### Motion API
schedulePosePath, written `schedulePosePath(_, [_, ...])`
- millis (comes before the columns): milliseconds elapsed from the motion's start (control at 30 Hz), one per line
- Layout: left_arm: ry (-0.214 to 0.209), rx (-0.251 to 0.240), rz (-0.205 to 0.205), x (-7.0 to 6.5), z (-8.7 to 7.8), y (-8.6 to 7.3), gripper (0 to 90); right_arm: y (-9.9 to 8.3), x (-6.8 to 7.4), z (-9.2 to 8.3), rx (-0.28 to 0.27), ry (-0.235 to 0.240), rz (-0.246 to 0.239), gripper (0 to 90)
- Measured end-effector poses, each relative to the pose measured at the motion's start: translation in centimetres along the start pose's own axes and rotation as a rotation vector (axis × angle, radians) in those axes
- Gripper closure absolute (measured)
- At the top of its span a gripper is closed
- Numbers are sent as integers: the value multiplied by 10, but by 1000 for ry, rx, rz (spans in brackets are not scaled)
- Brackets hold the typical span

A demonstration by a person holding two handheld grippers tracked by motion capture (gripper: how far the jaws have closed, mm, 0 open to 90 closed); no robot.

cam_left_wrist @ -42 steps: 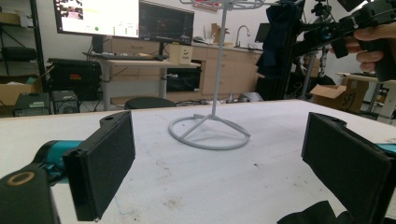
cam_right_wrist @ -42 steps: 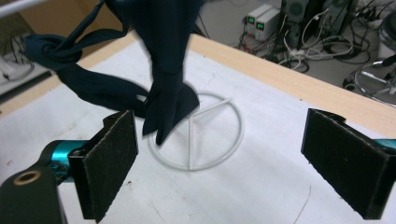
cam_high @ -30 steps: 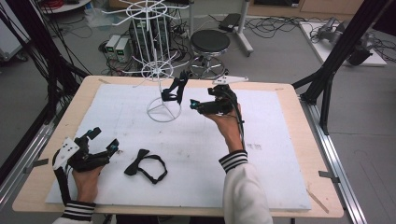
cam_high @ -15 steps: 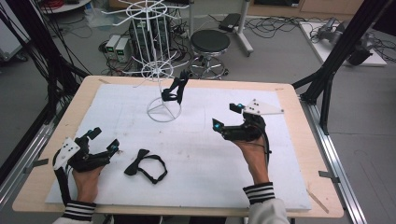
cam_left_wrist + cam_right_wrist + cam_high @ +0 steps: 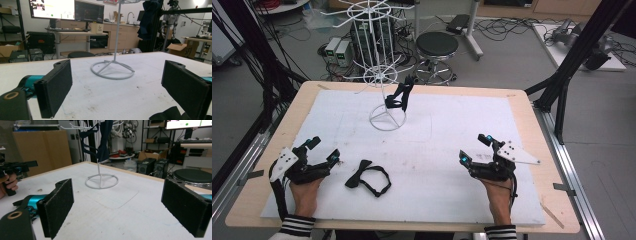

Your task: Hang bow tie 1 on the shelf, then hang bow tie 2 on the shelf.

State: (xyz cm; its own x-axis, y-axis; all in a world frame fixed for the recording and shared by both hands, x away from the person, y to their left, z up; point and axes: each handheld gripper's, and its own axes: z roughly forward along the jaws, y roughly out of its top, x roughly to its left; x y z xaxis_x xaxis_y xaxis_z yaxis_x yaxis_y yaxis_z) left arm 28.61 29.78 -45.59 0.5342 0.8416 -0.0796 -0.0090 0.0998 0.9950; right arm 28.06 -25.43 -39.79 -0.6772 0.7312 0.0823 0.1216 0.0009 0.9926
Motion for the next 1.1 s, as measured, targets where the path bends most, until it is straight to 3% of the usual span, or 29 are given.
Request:
schedulePosePath(233, [2,-1,2,-1,0,0,102,-16,3,-9,-8,-9,-3,102])
schedulePosePath(367, [1,1,7,-1,0,0,102,-16,6,-9,-9,1,-26,102])
schedulePosePath(667, [1,4,10,-1,0,0,102,-18,8,-6,17,7,-22,102])
schedulePosePath(867, [2,0,3,-1,0,0,102,-20,6,-16,-30,-9,-20,102])
schedulePosePath(1100, [16,-7,-5,0,0,2,102,-27,4,-25,-45,-31,-25,102])
